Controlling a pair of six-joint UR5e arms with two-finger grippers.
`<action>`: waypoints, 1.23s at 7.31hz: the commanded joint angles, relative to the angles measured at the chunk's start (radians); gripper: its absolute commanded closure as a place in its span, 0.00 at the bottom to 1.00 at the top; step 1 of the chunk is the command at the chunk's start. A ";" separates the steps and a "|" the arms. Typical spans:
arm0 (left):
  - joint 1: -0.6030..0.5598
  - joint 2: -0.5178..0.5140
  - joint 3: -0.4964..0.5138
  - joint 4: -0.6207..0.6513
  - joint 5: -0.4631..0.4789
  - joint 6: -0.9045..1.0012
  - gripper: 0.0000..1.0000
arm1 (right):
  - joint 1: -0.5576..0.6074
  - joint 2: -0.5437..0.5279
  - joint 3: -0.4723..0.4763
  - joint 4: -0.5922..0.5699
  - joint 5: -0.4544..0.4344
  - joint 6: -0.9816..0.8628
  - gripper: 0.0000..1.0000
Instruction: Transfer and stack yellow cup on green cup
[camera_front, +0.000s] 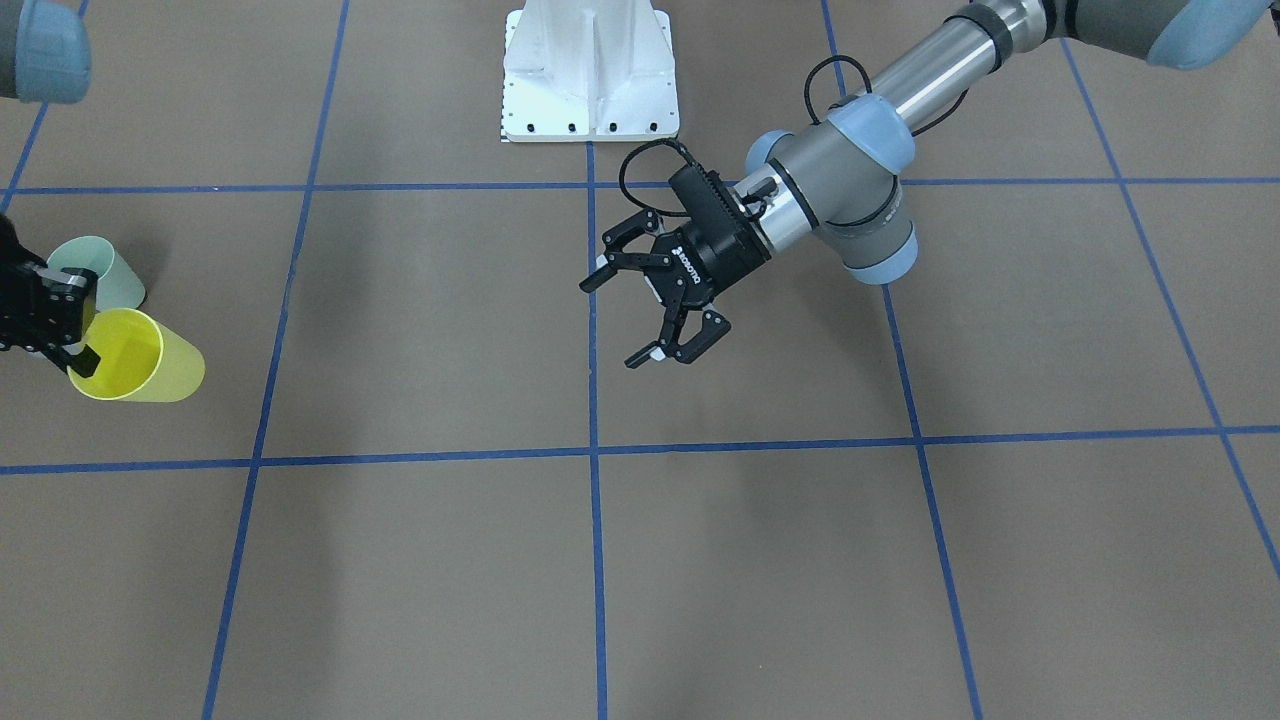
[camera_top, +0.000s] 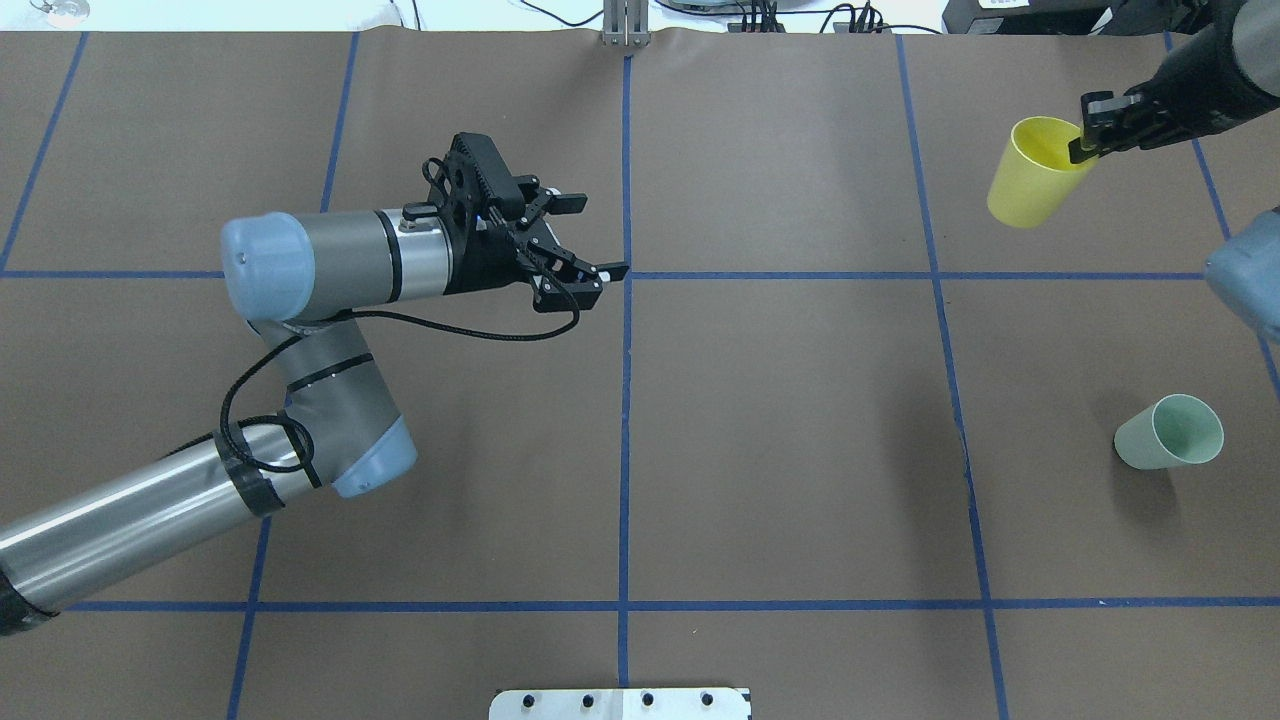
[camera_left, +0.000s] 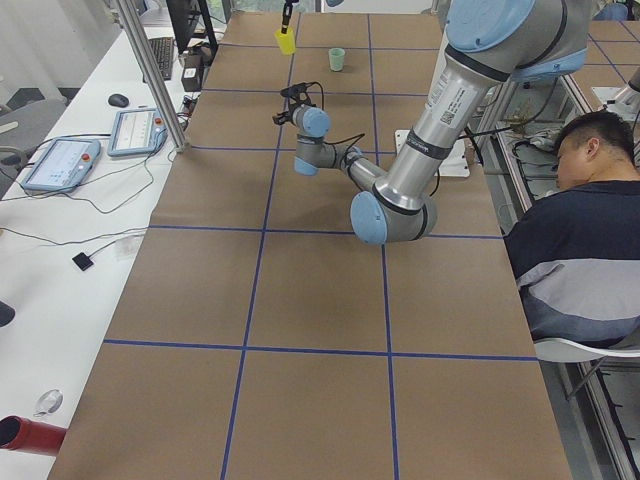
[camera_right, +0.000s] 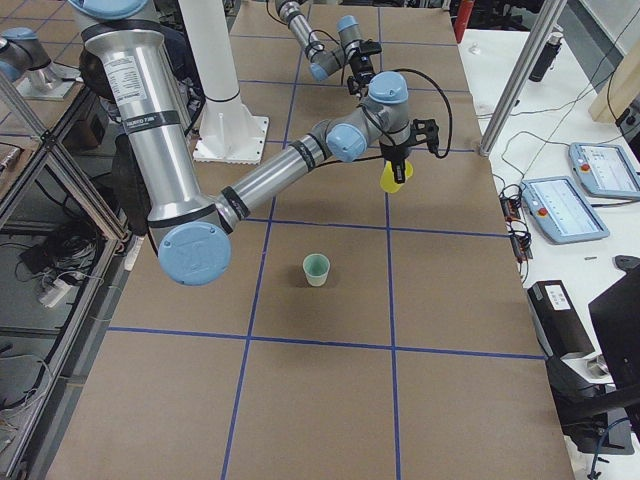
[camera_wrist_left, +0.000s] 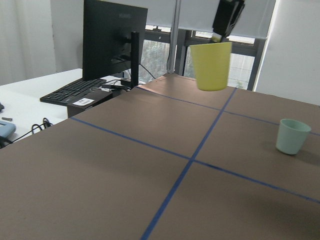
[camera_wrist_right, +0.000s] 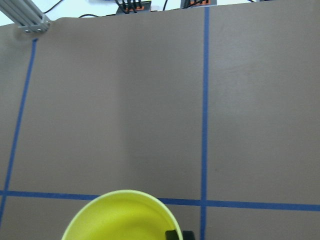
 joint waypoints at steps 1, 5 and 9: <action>-0.155 0.034 -0.008 0.173 -0.142 0.006 0.00 | 0.105 -0.110 0.001 0.003 0.043 -0.188 1.00; -0.454 0.161 -0.005 0.470 -0.431 0.035 0.00 | 0.181 -0.249 0.032 0.047 0.076 -0.286 1.00; -0.643 0.307 -0.008 0.759 -0.425 0.357 0.00 | 0.180 -0.368 0.050 0.249 0.084 -0.206 1.00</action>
